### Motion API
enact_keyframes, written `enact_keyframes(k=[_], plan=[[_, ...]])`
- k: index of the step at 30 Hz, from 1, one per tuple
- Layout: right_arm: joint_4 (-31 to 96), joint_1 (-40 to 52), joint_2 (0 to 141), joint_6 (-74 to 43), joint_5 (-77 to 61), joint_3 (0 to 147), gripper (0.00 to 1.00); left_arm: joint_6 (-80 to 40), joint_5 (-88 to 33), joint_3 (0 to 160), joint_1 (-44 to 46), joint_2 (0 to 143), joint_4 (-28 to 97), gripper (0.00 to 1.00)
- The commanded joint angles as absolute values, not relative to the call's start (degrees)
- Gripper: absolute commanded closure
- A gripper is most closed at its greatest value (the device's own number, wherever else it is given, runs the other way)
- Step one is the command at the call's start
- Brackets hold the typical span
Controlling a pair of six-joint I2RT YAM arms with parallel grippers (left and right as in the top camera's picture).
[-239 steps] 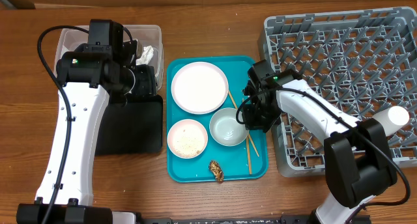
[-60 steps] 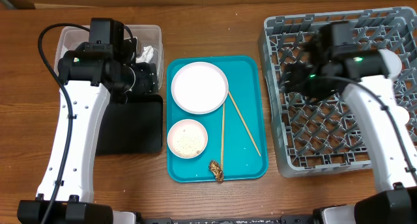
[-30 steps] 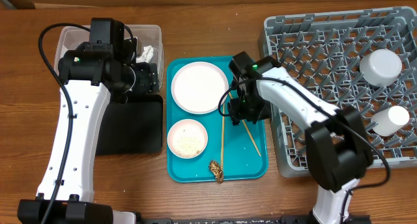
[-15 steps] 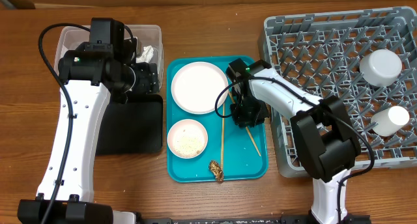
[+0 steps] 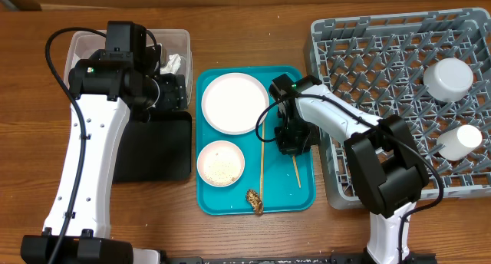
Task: Sort waste into correct bins and load items into the dishwasher
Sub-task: 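Reach the right gripper back to the tray and grasp a chopstick, then carry the chopstick right and release it into the dish rack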
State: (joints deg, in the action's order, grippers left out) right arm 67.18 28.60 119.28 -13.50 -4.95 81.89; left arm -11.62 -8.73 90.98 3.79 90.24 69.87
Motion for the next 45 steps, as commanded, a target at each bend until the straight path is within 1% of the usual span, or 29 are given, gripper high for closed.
enact_keyframes(k=[1,2,9,15,21,25,32,39,45], plan=[[66.4,29.0,120.2,-14.0,-5.4,80.1,0.95,-11.8,-8.4,91.6,4.2,90.7,69.9,0.21],[66.6,29.0,120.0,-14.2,-5.4,80.4,0.96,-11.8,-8.4,91.6,4.2,90.7,70.0,0.21],[68.4,28.7,115.4,-15.0,-5.1,85.1,0.96,-11.8,-8.4,91.6,4.2,90.7,70.1,0.21],[70.6,27.1,104.7,-15.0,-3.0,91.1,0.96,-11.8,-8.4,91.6,4.2,90.7,70.1,0.21],[73.8,23.3,96.5,-14.8,4.6,92.0,0.96,-11.8,-8.4,91.6,4.2,90.7,70.1,0.21],[77.8,19.9,95.6,-12.8,8.6,92.0,0.96,-11.8,-8.4,91.6,4.2,90.7,70.1,0.21],[80.2,15.6,96.1,-7.5,7.9,87.8,0.96,-11.8,-8.4,91.6,4.2,90.7,70.1,0.21],[75.4,14.8,96.2,-7.2,6.1,79.5,0.96,-11.8,-8.4,91.6,4.2,90.7,70.1,0.21],[71.8,14.9,96.2,-7.0,4.6,76.3,0.96,-11.8,-8.4,91.6,4.2,90.7,70.2,0.22]])
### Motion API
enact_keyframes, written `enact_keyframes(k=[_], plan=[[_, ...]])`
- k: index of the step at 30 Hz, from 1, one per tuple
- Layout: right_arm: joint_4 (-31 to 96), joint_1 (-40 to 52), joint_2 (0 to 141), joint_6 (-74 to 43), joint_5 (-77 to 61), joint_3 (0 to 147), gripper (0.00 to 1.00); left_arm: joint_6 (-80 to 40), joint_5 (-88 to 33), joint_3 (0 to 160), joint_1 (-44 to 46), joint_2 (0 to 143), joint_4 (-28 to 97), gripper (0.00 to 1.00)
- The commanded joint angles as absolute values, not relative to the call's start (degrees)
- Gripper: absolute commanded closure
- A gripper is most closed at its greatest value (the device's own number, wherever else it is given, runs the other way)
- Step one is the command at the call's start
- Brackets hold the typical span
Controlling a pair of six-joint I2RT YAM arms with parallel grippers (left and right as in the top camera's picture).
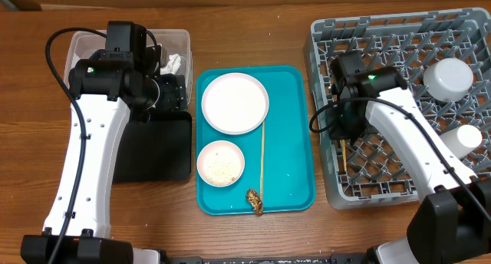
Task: Sort waste into correct bins and load items into the dishwasher
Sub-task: 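Carry the chopstick right and release it into the dish rack, then reach the right gripper back and grasp the second chopstick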
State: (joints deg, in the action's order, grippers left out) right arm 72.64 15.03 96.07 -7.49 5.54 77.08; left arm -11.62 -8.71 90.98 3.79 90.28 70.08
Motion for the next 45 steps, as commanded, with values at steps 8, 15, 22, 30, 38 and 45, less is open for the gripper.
enact_keyframes(k=[8,15,22,30,38,45], plan=[[71.2,14.9,96.2,-7.0,4.6,76.3,0.94,-11.8,-8.4,91.6,4.2,90.7,70.3,0.22],[71.2,14.9,96.2,-7.0,4.4,76.3,0.88,-11.8,-8.4,91.6,4.2,90.7,70.3,0.22],[71.1,14.9,96.2,-7.0,4.4,76.3,0.88,-11.8,-8.4,91.6,4.2,90.7,70.3,0.22],[71.2,14.9,96.1,-7.7,4.2,76.5,0.82,-11.8,-8.4,91.6,4.2,90.7,70.5,0.21],[71.4,15.7,93.2,-10.0,-4.7,89.3,0.79,-11.8,-8.4,91.6,4.2,90.7,70.4,0.21],[64.6,20.6,94.0,-10.6,-16.6,90.7,0.72,-11.8,-8.4,91.6,4.2,90.7,70.1,0.21]])
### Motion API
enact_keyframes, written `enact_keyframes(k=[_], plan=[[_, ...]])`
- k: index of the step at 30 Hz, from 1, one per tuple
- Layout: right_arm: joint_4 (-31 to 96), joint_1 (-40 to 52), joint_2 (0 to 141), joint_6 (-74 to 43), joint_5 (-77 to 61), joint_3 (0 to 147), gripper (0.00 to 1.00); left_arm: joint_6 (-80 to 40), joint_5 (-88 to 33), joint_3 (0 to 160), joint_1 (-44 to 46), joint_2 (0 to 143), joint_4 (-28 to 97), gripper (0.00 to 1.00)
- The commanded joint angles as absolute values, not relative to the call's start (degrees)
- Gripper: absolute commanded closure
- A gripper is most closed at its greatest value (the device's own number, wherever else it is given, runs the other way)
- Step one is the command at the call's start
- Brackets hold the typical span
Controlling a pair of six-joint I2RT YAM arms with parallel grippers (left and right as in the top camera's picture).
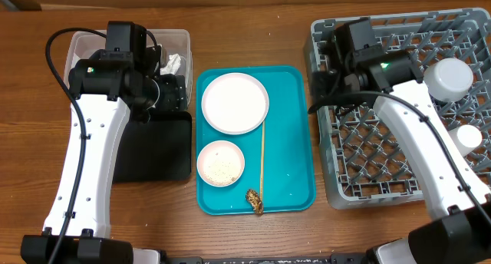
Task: Sort waste into correct bins and load items into the dishwasher
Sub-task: 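Reach the right gripper back and grasp the second chopstick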
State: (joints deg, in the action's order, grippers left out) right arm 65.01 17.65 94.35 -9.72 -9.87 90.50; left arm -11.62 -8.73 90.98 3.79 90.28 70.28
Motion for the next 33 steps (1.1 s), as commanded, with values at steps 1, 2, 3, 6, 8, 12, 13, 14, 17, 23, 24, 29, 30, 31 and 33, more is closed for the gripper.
enact_keyframes(k=[1,2,3,6,8,12,13,14,17,23,24,29,30,31,33], plan=[[64.5,21.9,94.5,-10.7,-16.1,90.3,0.72,-11.8,-8.4,91.6,4.2,90.7,70.1,0.21],[64.5,23.1,95.1,-11.0,-15.6,89.8,0.71,-11.8,-8.4,91.6,4.2,90.7,70.1,0.21],[64.6,24.1,95.7,-11.9,-15.0,89.4,0.71,-11.8,-8.4,91.6,4.2,90.7,70.1,0.21],[64.9,27.1,98.4,-14.8,-14.2,88.1,0.68,-11.8,-8.4,91.6,4.2,90.7,70.2,0.21],[64.7,28.8,100.3,-16.9,-14.2,86.9,0.68,-11.8,-8.4,91.6,4.2,90.7,70.2,0.21],[64.4,31.7,103.8,-20.5,-14.2,85.1,0.67,-11.8,-8.4,91.6,4.2,90.7,70.2,0.21],[64.3,32.4,104.7,-21.3,-14.0,84.7,0.67,-11.8,-8.4,91.6,4.2,90.7,70.2,0.21],[64.1,33.1,105.3,-21.8,-14.0,84.4,0.65,-11.8,-8.4,91.6,4.2,90.7,70.2,0.21],[62.5,35.1,106.8,-23.3,-13.4,82.9,0.62,-11.8,-8.4,91.6,4.2,90.7,70.2,0.21],[56.5,37.5,107.5,-27.1,-11.8,76.6,0.58,-11.8,-8.4,91.6,4.2,90.7,70.2,0.21],[56.1,37.6,107.6,-28.8,-10.6,75.6,0.58,-11.8,-8.4,91.6,4.2,90.7,70.2,0.21],[53.8,37.6,107.7,-30.7,-9.0,71.4,0.58,-11.8,-8.4,91.6,4.2,90.7,70.2,0.21],[53.8,37.6,107.8,-30.7,-9.0,70.8,0.58,-11.8,-8.4,91.6,4.2,90.7,70.2,0.21],[53.8,37.6,107.8,-30.7,-9.0,70.5,0.57,-11.8,-8.4,91.6,4.2,90.7,70.2,0.21],[53.9,37.6,108.0,-30.7,-9.1,70.0,0.57,-11.8,-8.4,91.6,4.2,90.7,70.2,0.21]])
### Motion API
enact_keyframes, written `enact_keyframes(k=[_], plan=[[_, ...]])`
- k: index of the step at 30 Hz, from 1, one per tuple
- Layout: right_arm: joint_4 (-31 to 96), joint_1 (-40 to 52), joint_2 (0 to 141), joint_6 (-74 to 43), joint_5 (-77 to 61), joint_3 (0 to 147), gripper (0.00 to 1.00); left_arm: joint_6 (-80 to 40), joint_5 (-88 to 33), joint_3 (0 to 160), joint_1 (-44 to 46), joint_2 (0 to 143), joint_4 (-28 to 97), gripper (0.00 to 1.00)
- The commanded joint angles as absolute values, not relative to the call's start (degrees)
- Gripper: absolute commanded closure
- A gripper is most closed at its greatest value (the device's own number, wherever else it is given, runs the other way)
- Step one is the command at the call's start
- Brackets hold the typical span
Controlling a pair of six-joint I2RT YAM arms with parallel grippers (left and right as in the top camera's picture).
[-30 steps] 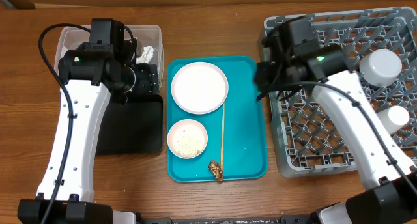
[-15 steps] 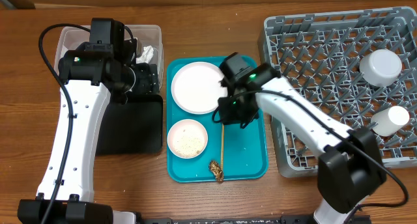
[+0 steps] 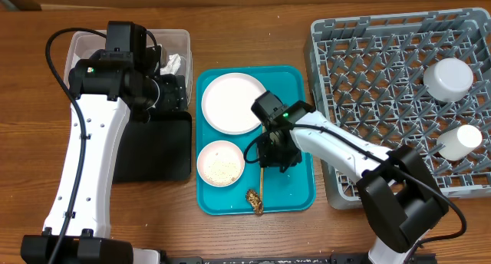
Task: Sort waste into correct bins and load items into the dishwasher
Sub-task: 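Reach the right gripper back and grasp the second chopstick, then carry the second chopstick right and release it into the rack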
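Observation:
On the teal tray point(image 3: 295, 87) lie a white plate point(image 3: 235, 103), a small white bowl point(image 3: 221, 163) with crumbs, a thin wooden skewer point(image 3: 261, 183) and a brown food scrap point(image 3: 255, 202). My right gripper point(image 3: 268, 155) is low over the skewer's middle and hides that part. Its fingers are hidden under the wrist. My left gripper point(image 3: 173, 91) hangs at the edge between the clear bin and the black bin, with nothing seen in it. At the right stands the grey dish rack point(image 3: 337, 57), holding two white cups point(image 3: 449, 78).
The clear bin point(image 3: 176, 40) at the back left holds crumpled white waste. The black bin point(image 3: 157, 149) sits in front of it, beside the tray. The right arm stretches from the table's front edge across the tray's right side.
My right gripper was over the far left corner of the dish rack. It is now down on the tray over the remaining skewer. The left arm has not moved.
My right gripper was at the tray's right side, over one of two skewers there. Then it was over the rack's left part, with only one skewer left on the tray. Then it stood at the rack's far corner. Now it is back over the tray.

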State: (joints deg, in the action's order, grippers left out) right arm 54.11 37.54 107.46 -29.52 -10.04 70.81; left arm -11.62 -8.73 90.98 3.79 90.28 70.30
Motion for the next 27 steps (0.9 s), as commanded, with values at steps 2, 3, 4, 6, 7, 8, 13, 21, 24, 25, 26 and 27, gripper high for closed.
enact_keyframes(k=[2,3,4,6,7,8,13,21,24,25,26,27], plan=[[53.8,37.6,108.2,-30.7,-9.1,70.0,0.57,-11.8,-8.4,91.6,4.2,90.7,70.2,0.21],[53.6,37.6,108.2,-30.7,-9.1,70.0,0.57,-11.8,-8.4,91.6,4.2,90.7,70.2,0.21],[53.3,37.6,108.2,-30.7,-9.1,70.0,0.57,-11.8,-8.4,91.6,4.2,90.7,70.2,0.21],[53.1,37.6,108.2,-30.7,-9.3,70.0,0.57,-11.8,-8.4,91.6,4.2,90.7,70.2,0.21],[53.1,37.6,108.2,-30.8,-9.6,70.1,0.57,-11.8,-8.4,91.6,4.2,90.7,70.2,0.21],[53.1,37.6,108.2,-31.1,-9.7,70.0,0.57,-11.8,-8.4,91.6,4.2,90.7,70.2,0.21],[52.7,38.7,108.6,-33.7,-8.2,70.0,0.57,-11.8,-8.4,91.6,4.2,90.7,70.2,0.21],[52.1,39.6,110.6,-35.0,-7.6,70.0,0.57,-11.8,-8.4,91.6,4.2,90.7,70.2,0.20],[52.1,39.6,110.6,-36.1,-7.5,70.0,0.57,-11.8,-8.4,91.6,4.2,90.7,70.2,0.20],[52.1,39.6,110.6,-36.1,-7.5,70.0,0.57,-11.8,-8.4,91.6,4.2,90.7,70.2,0.20],[52.2,39.6,110.6,-36.3,-7.5,70.0,0.57,-11.8,-8.4,91.6,4.2,90.7,70.2,0.20],[52.2,39.6,110.6,-36.3,-7.5,70.0,0.57,-11.8,-8.4,91.6,4.2,90.7,70.2,0.20]])
